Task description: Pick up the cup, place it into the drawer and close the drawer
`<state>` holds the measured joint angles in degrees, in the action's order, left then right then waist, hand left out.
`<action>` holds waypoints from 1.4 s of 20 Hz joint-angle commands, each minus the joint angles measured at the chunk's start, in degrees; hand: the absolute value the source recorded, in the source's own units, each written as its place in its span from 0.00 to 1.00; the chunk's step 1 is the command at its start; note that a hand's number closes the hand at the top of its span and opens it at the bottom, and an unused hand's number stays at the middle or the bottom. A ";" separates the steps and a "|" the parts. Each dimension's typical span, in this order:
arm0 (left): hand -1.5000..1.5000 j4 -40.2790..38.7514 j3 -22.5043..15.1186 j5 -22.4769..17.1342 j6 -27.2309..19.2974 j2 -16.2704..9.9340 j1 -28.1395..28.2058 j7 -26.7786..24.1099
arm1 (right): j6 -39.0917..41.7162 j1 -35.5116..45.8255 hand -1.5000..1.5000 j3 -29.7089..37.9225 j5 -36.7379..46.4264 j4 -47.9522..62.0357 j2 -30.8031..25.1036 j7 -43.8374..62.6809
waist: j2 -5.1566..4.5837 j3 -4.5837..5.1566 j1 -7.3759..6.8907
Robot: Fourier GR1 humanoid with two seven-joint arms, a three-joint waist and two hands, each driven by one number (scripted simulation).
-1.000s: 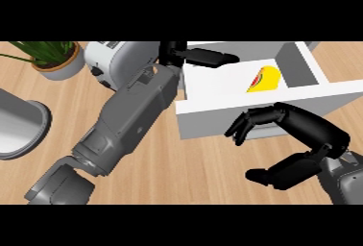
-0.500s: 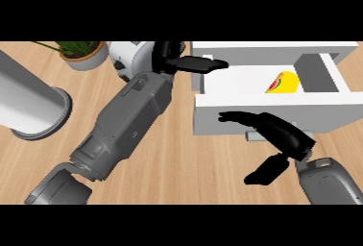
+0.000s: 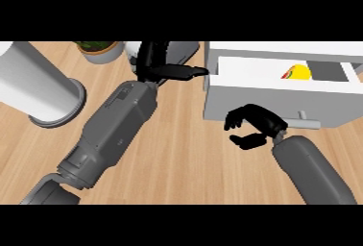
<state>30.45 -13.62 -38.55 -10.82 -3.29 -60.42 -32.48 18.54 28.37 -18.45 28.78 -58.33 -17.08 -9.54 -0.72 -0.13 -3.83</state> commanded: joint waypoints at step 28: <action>0.00 13.21 -1.44 -1.28 10.94 -8.99 13.39 4.48 | -2.92 24.63 1.00 20.87 -9.47 25.70 -10.00 -10.42 | -2.24 -0.04 -8.20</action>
<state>43.41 -15.22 -39.61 -0.83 -11.55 -47.88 -28.03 23.29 42.81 -3.09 19.03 -35.01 -21.12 -24.10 -1.74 -0.71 -10.07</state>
